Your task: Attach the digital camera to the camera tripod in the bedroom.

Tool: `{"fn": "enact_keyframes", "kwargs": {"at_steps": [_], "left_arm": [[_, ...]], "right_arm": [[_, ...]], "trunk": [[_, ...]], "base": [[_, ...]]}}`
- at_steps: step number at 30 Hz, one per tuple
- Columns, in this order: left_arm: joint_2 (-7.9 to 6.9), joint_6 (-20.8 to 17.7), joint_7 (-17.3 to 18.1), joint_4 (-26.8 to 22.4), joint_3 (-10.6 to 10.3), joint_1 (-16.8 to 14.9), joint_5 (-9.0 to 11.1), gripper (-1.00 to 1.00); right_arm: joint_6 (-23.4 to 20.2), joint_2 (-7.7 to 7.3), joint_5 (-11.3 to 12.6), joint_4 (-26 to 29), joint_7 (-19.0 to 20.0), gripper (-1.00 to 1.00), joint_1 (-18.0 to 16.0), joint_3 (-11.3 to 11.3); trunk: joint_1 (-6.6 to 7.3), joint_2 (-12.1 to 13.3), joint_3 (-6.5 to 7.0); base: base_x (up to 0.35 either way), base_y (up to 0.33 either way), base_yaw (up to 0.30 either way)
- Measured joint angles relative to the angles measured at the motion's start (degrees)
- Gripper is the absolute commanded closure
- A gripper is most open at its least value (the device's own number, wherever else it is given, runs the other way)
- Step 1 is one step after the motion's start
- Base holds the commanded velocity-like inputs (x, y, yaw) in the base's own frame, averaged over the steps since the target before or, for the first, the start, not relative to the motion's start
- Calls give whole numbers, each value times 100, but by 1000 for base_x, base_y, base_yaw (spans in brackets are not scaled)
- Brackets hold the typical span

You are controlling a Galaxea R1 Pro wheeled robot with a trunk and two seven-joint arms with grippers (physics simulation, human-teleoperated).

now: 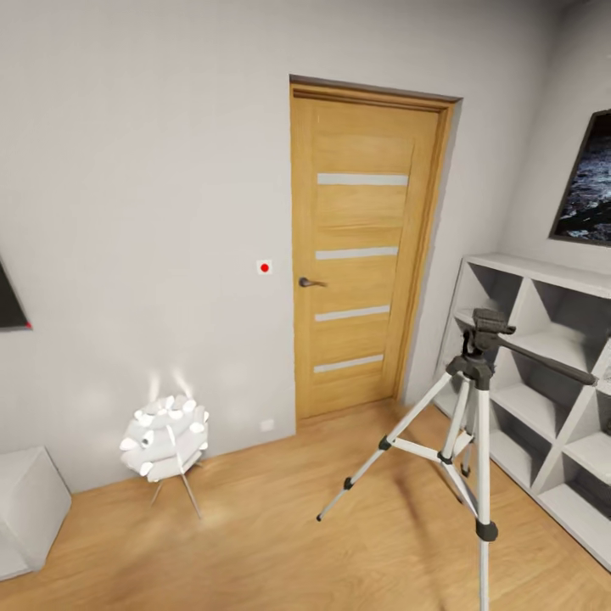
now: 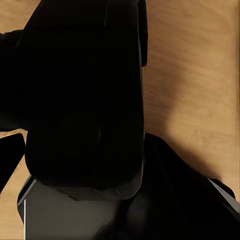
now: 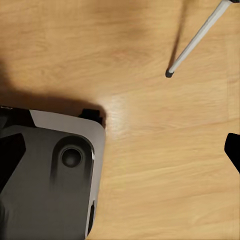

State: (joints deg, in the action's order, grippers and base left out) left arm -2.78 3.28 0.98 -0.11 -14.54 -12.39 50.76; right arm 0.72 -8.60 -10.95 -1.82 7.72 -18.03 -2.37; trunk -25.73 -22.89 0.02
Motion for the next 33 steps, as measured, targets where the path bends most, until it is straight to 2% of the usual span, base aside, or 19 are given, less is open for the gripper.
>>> {"fn": "enact_keyframes", "kwargs": {"at_steps": [8,25,33], "left_arm": [[1,2,-1,-1,-2,0,1,100],[4,1,-4,-6,-8,0,0,100],[68,1,-1,-9,-9,0,0,100]], "right_arm": [[7,-7,0,-1,-1,-100,0,0],[8,-9,5,-1,-1,-100,0,0],[1,-9,9,2,-6,-100,0,0]], "trunk": [[-2,1,0],[-3,1,0],[-3,1,0]], "base": [[199,167,-242],[10,8,-252],[0,0,-286]]}}
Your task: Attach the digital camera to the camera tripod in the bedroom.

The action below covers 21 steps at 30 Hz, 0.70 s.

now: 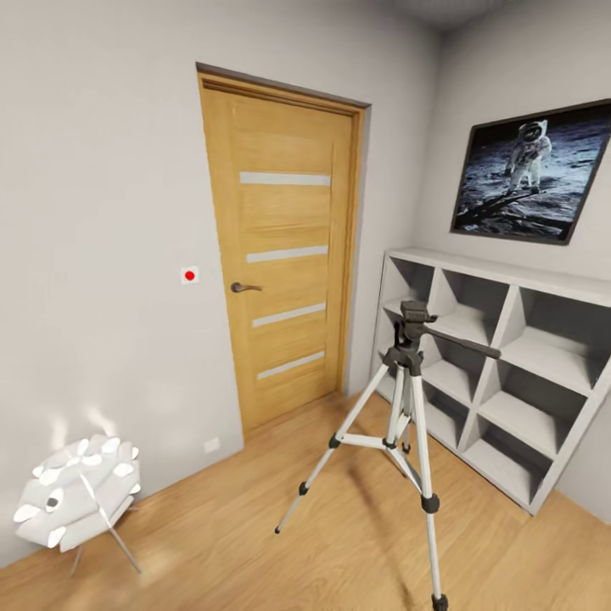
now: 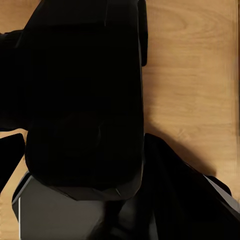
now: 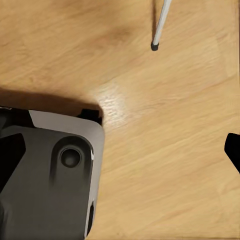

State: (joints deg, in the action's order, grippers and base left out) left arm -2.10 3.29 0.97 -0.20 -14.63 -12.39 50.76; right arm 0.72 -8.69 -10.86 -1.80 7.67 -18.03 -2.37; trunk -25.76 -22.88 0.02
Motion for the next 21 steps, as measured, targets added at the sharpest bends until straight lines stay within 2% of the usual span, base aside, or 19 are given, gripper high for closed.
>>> {"fn": "enact_keyframes", "kwargs": {"at_steps": [14,21], "left_arm": [[4,4,6,-1,-4,0,-11,100],[6,2,9,0,-16,0,-34,100]], "right_arm": [[9,0,9,1,-4,-100,0,0],[15,0,2,1,0,-100,0,0]], "trunk": [[1,0,0],[3,-1,0]], "base": [[11,0,-289],[221,106,-289]]}}
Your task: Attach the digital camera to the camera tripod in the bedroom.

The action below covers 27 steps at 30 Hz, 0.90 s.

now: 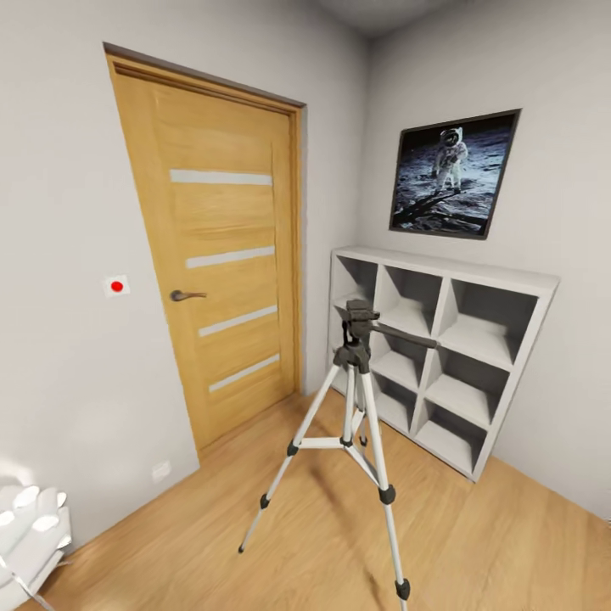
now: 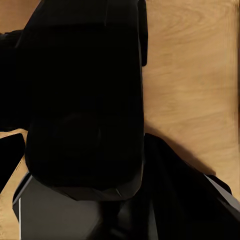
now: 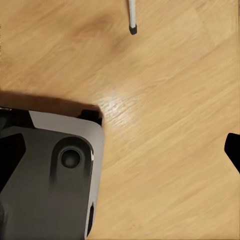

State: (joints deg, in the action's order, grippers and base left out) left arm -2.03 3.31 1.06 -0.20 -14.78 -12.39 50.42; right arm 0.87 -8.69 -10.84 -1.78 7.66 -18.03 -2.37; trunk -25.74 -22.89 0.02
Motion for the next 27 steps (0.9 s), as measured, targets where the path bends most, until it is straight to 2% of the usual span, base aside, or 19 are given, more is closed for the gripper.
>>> {"fn": "enact_keyframes", "kwargs": {"at_steps": [15,27], "left_arm": [[2,0,0,1,-2,0,-27,100],[2,-2,0,0,-1,-1,-28,100]], "right_arm": [[0,-5,-2,0,3,-100,0,0],[0,-9,-2,0,1,-100,0,0]], "trunk": [[-1,0,0],[-3,1,0]], "base": [[226,262,-289],[12,18,-289]]}}
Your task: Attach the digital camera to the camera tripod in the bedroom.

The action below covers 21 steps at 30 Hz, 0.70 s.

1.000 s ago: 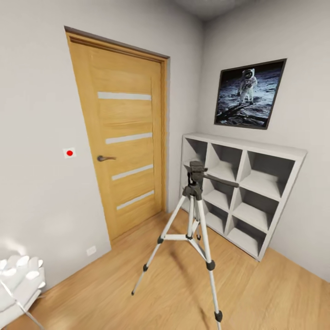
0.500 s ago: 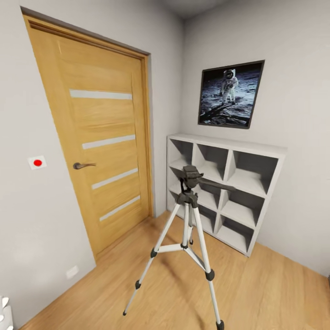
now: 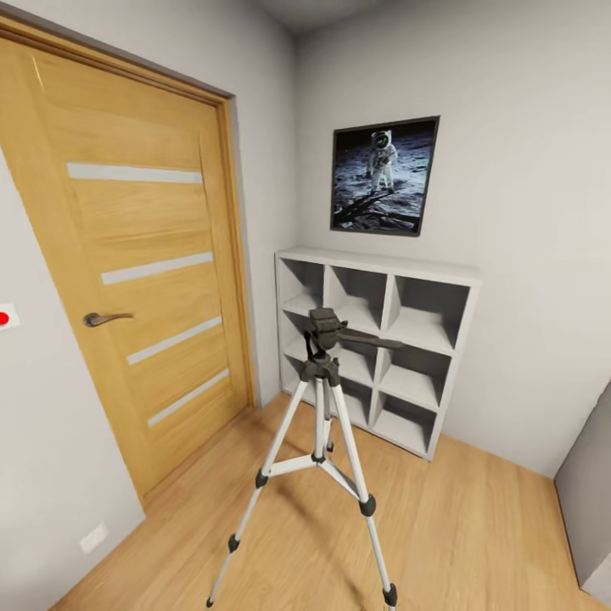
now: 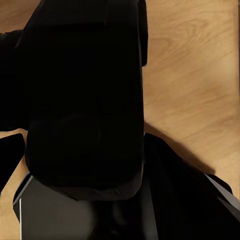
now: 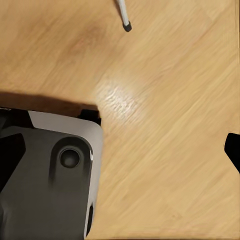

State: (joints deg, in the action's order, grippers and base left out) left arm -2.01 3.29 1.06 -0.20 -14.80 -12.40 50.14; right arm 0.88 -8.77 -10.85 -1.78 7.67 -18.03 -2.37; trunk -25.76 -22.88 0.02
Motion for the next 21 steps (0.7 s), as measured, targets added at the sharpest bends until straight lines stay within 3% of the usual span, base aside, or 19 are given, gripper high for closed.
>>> {"fn": "enact_keyframes", "kwargs": {"at_steps": [7,21], "left_arm": [[0,-1,0,-1,0,2,1,100],[4,-1,0,-2,-1,3,4,100]], "right_arm": [[0,0,1,-1,3,-100,-1,0],[11,-10,-40,-2,8,-100,-2,0]], "trunk": [[0,0,0],[0,0,0]], "base": [[0,0,-248],[0,0,-21]]}}
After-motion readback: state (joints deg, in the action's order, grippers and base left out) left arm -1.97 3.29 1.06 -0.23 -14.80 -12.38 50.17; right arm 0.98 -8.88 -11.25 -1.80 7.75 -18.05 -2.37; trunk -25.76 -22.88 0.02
